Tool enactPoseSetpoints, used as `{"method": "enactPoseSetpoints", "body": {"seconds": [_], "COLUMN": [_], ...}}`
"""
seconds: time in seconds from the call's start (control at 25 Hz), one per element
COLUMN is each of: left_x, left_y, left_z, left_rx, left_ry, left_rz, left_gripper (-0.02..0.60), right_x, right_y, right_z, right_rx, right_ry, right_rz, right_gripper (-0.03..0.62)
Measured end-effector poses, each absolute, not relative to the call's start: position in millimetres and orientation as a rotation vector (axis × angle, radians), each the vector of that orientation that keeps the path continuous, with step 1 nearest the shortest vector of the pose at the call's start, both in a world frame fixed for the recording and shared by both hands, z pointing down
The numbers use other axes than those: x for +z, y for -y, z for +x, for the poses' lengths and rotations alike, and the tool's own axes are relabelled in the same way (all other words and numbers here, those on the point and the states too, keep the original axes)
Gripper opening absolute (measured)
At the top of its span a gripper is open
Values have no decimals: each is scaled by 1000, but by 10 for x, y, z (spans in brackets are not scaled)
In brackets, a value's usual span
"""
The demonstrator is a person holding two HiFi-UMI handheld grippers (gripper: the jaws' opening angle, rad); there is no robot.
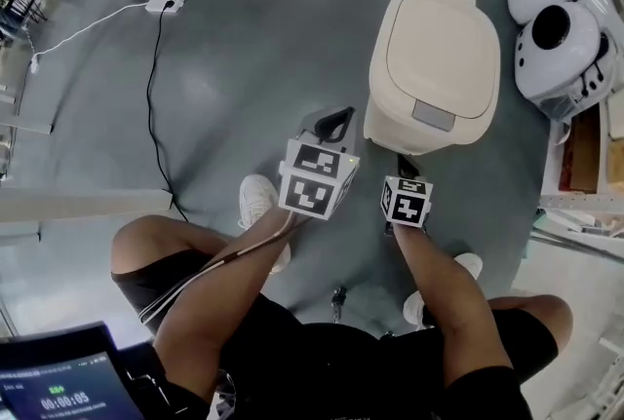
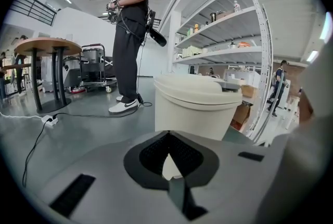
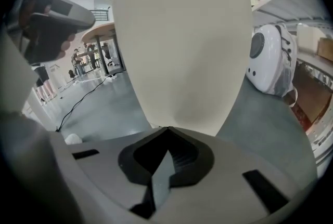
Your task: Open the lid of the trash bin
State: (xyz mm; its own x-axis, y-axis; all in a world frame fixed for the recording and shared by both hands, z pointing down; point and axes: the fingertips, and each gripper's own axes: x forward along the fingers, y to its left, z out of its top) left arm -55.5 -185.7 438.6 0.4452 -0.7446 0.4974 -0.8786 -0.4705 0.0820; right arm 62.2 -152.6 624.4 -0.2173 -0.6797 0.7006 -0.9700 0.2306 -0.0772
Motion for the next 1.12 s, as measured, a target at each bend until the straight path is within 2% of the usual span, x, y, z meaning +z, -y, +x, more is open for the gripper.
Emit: {"method": "enactPoseSetpoints", "body": {"seconds": [0.36, 1.12], "left_x": [4629, 4935], "left_y": [1873, 1972], "left_z": [-515, -241], "left_rx": [633, 708], "left_ry": [1337, 1254], "left_rz": [2385, 2345], "left_gripper": [0, 0], "right_x": [6922, 7385], "right_y": [1649, 1916], "right_z": [799, 897], "right_rx": [808, 823], "right_ry": [1874, 1852], "right_rz": [1516, 1456], "right_gripper": [3, 4]}}
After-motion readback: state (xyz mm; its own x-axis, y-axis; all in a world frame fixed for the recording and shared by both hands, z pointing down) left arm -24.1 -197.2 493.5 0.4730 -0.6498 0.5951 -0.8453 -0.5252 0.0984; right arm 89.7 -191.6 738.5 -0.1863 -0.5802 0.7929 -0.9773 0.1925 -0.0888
